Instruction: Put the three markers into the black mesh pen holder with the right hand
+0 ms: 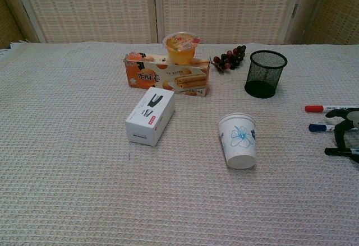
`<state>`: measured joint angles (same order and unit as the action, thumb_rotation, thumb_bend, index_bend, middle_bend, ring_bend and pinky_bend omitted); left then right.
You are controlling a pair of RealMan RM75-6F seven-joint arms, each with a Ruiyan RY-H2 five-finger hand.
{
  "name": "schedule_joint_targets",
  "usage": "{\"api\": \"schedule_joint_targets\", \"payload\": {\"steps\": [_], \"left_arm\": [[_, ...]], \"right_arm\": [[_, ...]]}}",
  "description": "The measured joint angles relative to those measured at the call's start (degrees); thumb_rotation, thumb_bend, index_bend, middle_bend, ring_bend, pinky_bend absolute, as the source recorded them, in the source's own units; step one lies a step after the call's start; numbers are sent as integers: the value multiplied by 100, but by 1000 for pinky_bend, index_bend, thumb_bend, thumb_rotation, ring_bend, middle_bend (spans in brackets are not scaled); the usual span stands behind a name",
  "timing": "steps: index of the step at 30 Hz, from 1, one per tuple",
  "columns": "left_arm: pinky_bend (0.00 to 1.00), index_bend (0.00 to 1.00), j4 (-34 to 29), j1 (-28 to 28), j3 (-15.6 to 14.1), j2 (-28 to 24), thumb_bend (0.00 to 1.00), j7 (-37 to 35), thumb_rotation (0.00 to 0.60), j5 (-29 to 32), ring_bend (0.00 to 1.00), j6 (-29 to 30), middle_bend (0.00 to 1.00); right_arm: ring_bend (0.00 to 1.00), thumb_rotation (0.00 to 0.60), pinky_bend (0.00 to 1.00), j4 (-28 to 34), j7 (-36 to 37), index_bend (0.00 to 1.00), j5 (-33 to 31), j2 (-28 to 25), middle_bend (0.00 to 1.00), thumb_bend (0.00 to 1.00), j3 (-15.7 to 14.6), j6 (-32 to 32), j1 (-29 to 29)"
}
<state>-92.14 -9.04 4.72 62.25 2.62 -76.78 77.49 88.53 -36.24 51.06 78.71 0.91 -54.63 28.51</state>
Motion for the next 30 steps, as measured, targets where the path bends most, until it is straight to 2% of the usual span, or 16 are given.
{"api": "schedule_joint_targets", "payload": {"steps": [9,19,25,30], "left_arm": [[48,10,-9,-2,-5,-2,317,-2,600,-12,0,-3,0],[50,9,-36,0,-16,-5,318,13,600,-52,0,20,0],[51,10,-45,4,-13,-10,317,0,600,-58,0,34,0],[52,10,-48,0,-6,-17,318,-13,600,-54,0,33,0]], "right_arm": [[35,600,0,65,389,576,234,-105,0,357,55,-212,-61],[40,600,0,445,1070,576,563,-549,0,357,327,-357,-91],[42,600,0,757,1546,575,865,-709,0,358,676,-421,27],[42,600,0,838,2255,576,880,-797,0,358,1240,-228,324]]}}
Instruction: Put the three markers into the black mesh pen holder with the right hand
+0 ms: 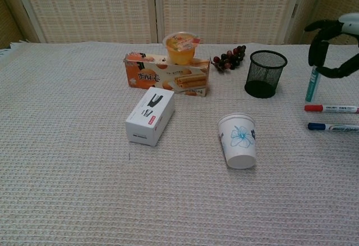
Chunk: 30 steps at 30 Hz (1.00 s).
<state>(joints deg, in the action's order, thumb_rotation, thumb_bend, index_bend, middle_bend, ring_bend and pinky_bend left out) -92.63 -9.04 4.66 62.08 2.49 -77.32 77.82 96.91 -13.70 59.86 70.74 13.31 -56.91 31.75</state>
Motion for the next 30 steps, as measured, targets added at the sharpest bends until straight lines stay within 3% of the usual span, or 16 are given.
{"api": "schedule_joint_targets", "payload": {"steps": [5,14,21,26,28,30], "left_arm": [[52,10,33,6,10,-5,317,-63,600,25,0,-5,0],[52,10,78,-4,32,-7,318,-130,600,66,0,-42,0],[52,9,148,-18,44,10,317,-157,600,146,0,-118,0],[53,9,206,-41,61,30,318,-175,600,232,0,-203,0],[52,9,216,-50,62,37,318,-174,600,240,0,-221,0],[53,10,220,-54,59,40,317,-164,600,244,0,-232,0]], "right_arm": [[42,600,0,-349,719,580,-249,16,0,358,570,588,481],[42,600,0,-1822,1241,589,-854,418,0,359,908,1539,1277],[42,600,0,-2725,1497,593,-1210,774,0,359,998,2062,1685],[42,600,0,-3549,1583,575,-1285,1123,0,359,897,2418,1918],[42,600,0,-3817,1558,536,-1288,1264,0,359,789,2491,1986],[42,600,0,-3977,1483,426,-1302,1354,0,358,675,2531,2027]]}}
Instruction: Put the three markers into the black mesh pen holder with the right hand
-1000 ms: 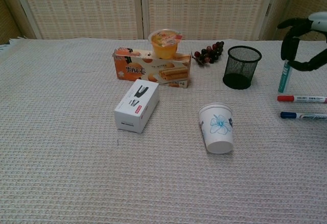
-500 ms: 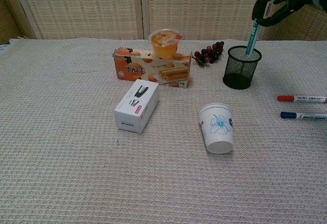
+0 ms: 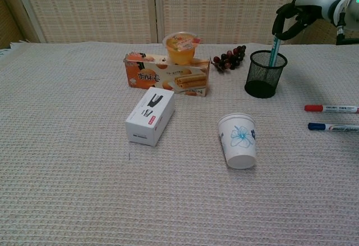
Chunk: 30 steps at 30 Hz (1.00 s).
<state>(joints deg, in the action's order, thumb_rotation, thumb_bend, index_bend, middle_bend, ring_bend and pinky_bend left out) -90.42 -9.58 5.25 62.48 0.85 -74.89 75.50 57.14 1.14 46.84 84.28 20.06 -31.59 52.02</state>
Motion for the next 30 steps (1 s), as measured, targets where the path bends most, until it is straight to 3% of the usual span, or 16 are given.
{"api": "schedule_joint_targets", "payload": {"steps": [5,10,13,17,23,26,30], "left_arm": [[52,10,-11,-1,-12,8,318,34,600,-15,0,7,0],[52,14,-38,8,-15,6,318,63,600,-38,0,44,0],[52,14,-42,3,-22,8,318,72,600,-54,0,40,0],[52,14,-37,0,-28,15,318,66,600,-73,0,40,0],[52,14,-69,11,-37,0,318,54,600,-172,0,126,0],[52,14,-86,34,-25,-14,318,33,600,-200,0,210,0],[51,14,-77,76,0,-15,318,-8,600,-245,0,335,0]], "right_arm": [[33,600,0,21,-310,153,-253,-38,0,316,-224,169,68],[24,600,0,473,-563,27,-391,-280,0,228,-356,6,47],[24,600,0,1054,-666,18,-249,-521,0,222,-421,-402,-92],[23,600,0,2329,-946,18,355,-1012,0,220,-679,-1430,-548],[22,600,0,4152,-2122,40,1085,-1823,0,220,-1610,-3164,-1719],[22,600,0,4381,-2445,58,1112,-2011,0,220,-2036,-3449,-2249],[22,600,0,3999,-2329,101,986,-1963,0,220,-2155,-3333,-2438]]}}
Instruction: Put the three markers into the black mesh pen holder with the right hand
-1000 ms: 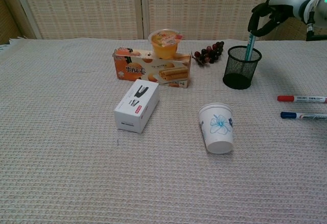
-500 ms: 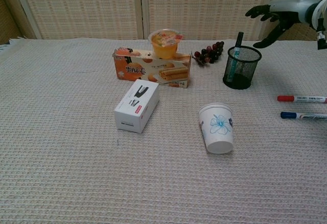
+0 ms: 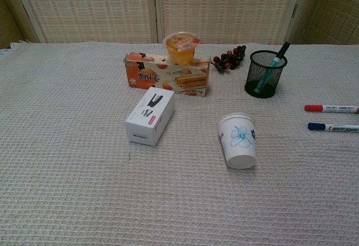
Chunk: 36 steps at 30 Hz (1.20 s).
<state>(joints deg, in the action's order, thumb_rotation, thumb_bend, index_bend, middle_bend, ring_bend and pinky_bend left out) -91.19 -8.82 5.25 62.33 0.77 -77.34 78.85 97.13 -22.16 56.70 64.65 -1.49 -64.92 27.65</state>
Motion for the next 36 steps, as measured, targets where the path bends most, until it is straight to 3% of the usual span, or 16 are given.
{"api": "schedule_joint_targets", "payload": {"steps": [7,12,19,36], "left_arm": [[52,15,-7,-16,-7,-9,318,24,600,31,0,-71,0],[51,15,-10,-10,1,-15,317,31,600,59,0,-70,0],[51,15,-19,11,13,-42,317,-11,600,56,0,-31,0],[52,14,-30,-2,10,-49,317,4,600,80,0,-85,0]], "right_arm": [[41,600,0,-1133,190,294,-241,499,0,224,32,642,-23],[62,600,0,-1634,307,412,-177,957,0,224,265,1039,204],[64,600,0,-1803,316,437,-22,1322,0,224,578,1341,579],[64,600,0,-2280,-101,436,-378,1703,0,225,532,1689,732]]}}
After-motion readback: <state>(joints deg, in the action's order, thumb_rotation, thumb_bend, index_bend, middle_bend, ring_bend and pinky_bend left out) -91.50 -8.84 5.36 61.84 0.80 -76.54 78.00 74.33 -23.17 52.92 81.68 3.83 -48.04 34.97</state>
